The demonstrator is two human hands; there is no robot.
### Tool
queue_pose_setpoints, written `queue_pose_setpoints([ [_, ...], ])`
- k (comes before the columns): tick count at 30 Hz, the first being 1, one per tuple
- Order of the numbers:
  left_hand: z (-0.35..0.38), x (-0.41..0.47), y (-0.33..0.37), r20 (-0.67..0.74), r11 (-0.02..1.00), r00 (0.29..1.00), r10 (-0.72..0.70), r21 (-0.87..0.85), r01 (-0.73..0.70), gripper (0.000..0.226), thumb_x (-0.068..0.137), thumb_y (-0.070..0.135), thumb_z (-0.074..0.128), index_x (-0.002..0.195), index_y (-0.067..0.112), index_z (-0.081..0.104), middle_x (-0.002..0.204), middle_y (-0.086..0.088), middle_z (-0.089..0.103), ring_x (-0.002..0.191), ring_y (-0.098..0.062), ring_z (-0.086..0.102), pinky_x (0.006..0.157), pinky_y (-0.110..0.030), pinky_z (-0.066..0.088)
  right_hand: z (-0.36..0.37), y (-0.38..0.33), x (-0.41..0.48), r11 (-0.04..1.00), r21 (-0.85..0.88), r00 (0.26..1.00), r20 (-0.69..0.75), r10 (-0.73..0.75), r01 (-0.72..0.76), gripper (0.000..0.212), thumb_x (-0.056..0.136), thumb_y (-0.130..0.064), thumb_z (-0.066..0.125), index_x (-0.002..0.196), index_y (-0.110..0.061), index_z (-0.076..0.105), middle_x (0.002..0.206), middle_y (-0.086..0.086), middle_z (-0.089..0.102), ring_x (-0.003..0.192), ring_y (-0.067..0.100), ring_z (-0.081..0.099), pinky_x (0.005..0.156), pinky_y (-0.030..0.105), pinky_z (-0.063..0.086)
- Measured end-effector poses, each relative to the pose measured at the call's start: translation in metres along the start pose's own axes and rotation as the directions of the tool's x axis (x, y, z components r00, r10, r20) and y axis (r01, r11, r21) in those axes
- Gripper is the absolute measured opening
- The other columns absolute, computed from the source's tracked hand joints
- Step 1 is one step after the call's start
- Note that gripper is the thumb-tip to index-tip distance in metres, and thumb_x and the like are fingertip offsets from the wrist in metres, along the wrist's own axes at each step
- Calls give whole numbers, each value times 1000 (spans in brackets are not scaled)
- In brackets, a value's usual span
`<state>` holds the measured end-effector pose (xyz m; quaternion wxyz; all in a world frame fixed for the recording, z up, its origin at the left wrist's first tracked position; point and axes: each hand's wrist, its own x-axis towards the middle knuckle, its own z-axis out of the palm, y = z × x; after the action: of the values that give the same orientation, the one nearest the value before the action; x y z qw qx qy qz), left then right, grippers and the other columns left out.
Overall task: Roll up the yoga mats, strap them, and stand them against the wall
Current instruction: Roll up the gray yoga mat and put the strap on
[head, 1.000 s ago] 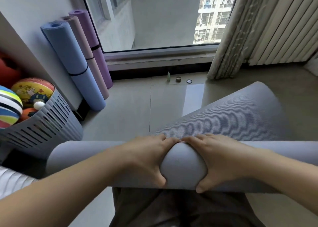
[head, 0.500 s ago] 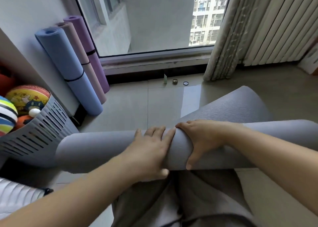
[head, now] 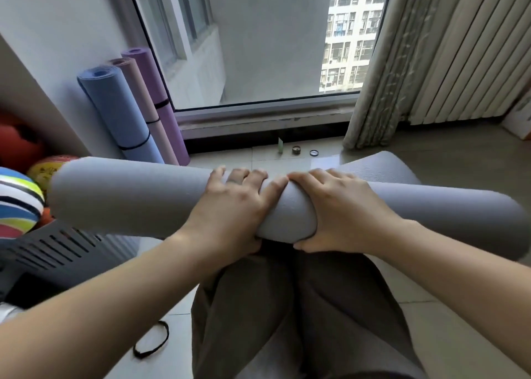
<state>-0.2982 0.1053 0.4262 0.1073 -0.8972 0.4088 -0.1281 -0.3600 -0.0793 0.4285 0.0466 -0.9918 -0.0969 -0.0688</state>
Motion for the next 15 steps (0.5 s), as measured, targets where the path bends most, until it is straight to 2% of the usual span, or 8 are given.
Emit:
queue_pose_setpoints([
  [2,-12,-10,1,26,1000,999,21,17,-21,99,71,49,65,146,32,3,145,0,31,131,-25,35,109,-47,25,-8,-4,-5,999,23,999,45,-25,24,98,58,-70,69,139,-33,30,127,-8,51,114,18,50,93,38,42],
  [4,-16,-25,9,84,998,995,47,-39,-44,99,69,50,65,145,32,3,143,2,33,128,-23,38,106,-43,28,-11,-10,-15,998,11,986,154,-59,58,98,56,-73,68,137,-35,28,125,-10,51,111,16,52,90,35,45],
  [7,-1,-46,27,182,986,979,94,-156,-65,102,63,53,67,143,33,6,135,3,39,118,-22,44,99,-39,35,0,-16,-32,994,24,932,346,-106,104,97,55,-73,71,135,-35,30,125,-12,53,110,13,53,88,30,45],
  [9,16,-54,39,259,976,960,106,-213,-50,104,60,54,67,144,33,8,132,3,41,116,-23,46,98,-38,38,14,-18,-38,993,66,891,438,-118,99,98,56,-70,74,136,-33,29,128,-11,52,113,14,52,91,31,44],
  [12,30,-59,36,331,931,938,107,-365,22,103,60,54,67,146,37,14,130,7,45,115,-19,48,98,-36,41,25,-20,-38,993,76,873,473,-116,91,106,59,-72,72,143,-31,23,135,-8,47,121,16,47,101,33,38],
  [15,33,-46,16,404,813,904,139,-568,129,93,58,52,70,138,53,22,124,18,51,111,-9,53,95,-31,46,26,-26,-40,991,2,901,416,-123,135,110,59,-74,68,145,-29,17,135,-6,42,123,19,42,103,39,35],
])
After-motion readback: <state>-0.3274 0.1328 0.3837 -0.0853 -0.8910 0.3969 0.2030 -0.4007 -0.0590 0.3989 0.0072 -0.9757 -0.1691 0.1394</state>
